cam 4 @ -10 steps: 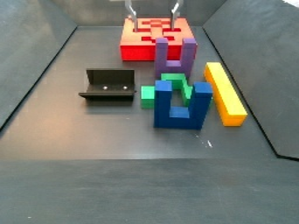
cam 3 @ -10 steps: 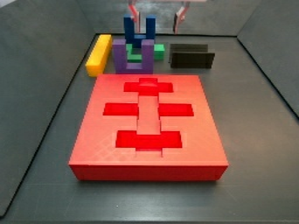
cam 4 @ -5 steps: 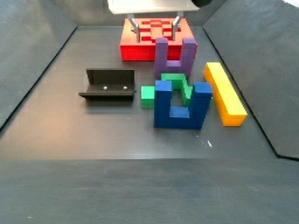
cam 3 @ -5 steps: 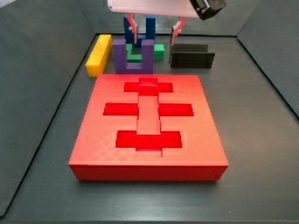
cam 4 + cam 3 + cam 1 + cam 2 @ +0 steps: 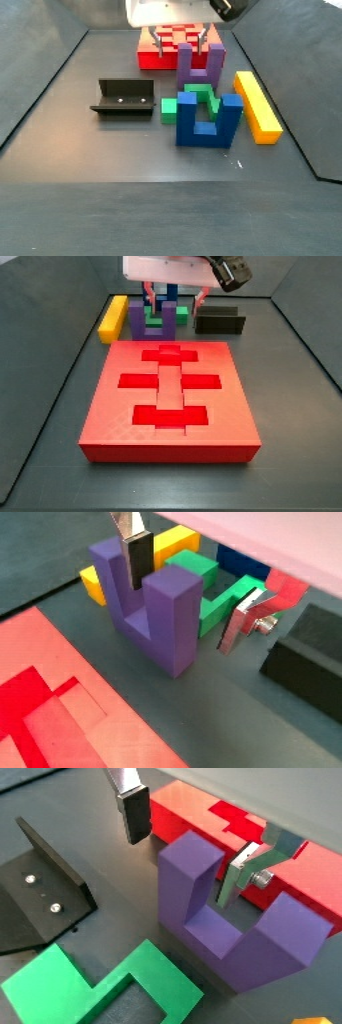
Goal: Pick up the purple object. Move up. Move to above the board. Insert the purple object.
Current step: Pick up the purple object.
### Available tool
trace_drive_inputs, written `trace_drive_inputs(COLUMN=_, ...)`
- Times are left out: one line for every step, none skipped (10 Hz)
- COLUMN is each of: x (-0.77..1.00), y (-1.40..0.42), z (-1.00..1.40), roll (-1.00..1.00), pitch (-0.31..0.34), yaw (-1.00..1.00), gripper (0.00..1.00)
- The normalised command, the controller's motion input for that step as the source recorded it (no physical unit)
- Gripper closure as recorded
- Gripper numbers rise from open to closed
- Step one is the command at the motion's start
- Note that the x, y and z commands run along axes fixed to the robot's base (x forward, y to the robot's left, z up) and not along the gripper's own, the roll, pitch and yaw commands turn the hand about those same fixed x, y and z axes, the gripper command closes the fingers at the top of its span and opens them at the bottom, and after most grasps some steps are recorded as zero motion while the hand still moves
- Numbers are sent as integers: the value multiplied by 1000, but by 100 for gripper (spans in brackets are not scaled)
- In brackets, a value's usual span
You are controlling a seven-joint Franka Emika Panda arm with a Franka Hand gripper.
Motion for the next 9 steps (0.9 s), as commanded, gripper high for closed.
trace_drive_inputs(x=0, y=0, z=-283, roll=67, pitch=0, yaw=0, gripper=0)
trace_drive_inputs(x=0, y=0, z=-129, roll=73, pitch=0, yaw=0, gripper=0)
trace_drive_inputs(x=0, y=0, z=0, roll=0, pitch=0, yaw=0, gripper=0)
trace_drive_inputs(x=0, y=0, z=0, roll=0, pitch=0, yaw=0, gripper=100)
trace_drive_inputs(x=0, y=0, z=0, roll=0, pitch=0, yaw=0, gripper=100)
trace_drive_inputs(x=0, y=0, z=0, roll=0, pitch=0, yaw=0, gripper=100)
trace_drive_inputs(x=0, y=0, z=0, roll=0, pitch=0, yaw=0, gripper=100)
trace_drive_inputs(x=0, y=0, z=0, roll=0, pitch=0, yaw=0, gripper=100)
trace_drive_inputs(x=0, y=0, z=0, roll=0, pitch=0, yaw=0, gripper=100)
